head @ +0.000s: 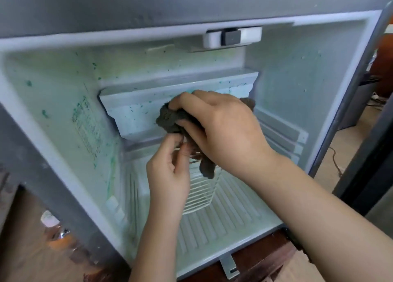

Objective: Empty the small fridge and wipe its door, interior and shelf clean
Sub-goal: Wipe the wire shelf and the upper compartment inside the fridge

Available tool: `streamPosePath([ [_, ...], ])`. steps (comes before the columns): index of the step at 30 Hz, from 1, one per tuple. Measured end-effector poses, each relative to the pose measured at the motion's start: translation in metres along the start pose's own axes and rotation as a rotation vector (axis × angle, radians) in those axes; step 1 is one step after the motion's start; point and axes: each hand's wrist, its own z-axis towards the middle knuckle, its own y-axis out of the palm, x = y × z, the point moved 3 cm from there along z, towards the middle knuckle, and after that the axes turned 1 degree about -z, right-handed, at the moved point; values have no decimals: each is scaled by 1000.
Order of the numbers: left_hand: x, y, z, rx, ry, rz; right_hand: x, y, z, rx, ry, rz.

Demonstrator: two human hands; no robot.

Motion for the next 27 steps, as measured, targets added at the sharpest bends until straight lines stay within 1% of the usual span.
streamPosePath([
  [3, -1, 2, 2, 1, 5, -20, 4, 1, 1, -56, -28, -104],
  [6, 0, 9, 3, 4, -1, -1, 11, -4, 1, -73, 76, -119],
  [8, 1, 14, 3, 6, 0, 22, 15, -7, -2, -67, 154, -77],
  [11, 3, 20, 3, 6, 0, -15, 25, -15, -4, -17, 286, 59],
  [17, 4, 23, 3, 34, 44, 18, 30, -11, -10, 127, 392, 143],
  [20, -2, 10, 7, 91, 1, 56, 49, -11, -17, 219, 542, 209],
  [22, -4, 4, 9, 84, -25, 55, 64, -12, -24, 215, 604, 226],
  [25, -4, 5, 10, 48, -26, 43, 75, -11, -33, 247, 648, 234],
  [27, -4, 6, 10, 62, -31, 30, 83, -8, -40, 250, 727, 238],
])
